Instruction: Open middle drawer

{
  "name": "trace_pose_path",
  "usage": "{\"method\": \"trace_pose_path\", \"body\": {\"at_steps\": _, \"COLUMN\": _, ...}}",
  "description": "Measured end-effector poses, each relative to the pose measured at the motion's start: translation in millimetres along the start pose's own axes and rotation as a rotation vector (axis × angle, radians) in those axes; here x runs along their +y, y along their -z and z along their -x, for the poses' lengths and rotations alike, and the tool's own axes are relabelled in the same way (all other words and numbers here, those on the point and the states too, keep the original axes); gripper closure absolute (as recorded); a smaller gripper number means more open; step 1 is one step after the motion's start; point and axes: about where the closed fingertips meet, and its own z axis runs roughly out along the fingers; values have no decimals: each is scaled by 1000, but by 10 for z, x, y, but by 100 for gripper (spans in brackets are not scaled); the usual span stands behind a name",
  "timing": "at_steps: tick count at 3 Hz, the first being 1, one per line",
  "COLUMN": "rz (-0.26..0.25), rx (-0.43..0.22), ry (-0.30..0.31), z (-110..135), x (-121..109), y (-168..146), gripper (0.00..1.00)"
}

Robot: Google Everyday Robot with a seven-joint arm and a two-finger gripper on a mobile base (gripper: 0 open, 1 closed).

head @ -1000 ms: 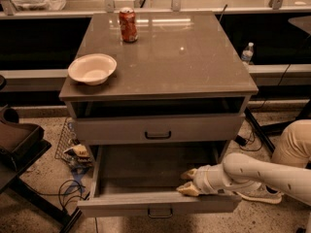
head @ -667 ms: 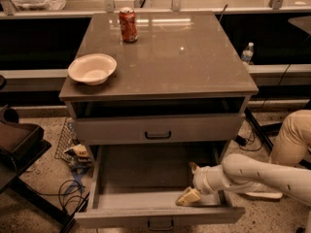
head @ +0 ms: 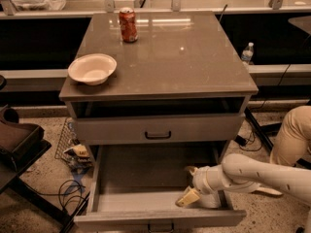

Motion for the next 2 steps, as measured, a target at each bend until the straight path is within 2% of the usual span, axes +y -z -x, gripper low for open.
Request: {"method": "trace_pose_path", "body": {"at_steps": 2, "rz": 5, "rx": 1, "ry": -13, "z": -37, "x": 22, "y": -29, "gripper": 64}}
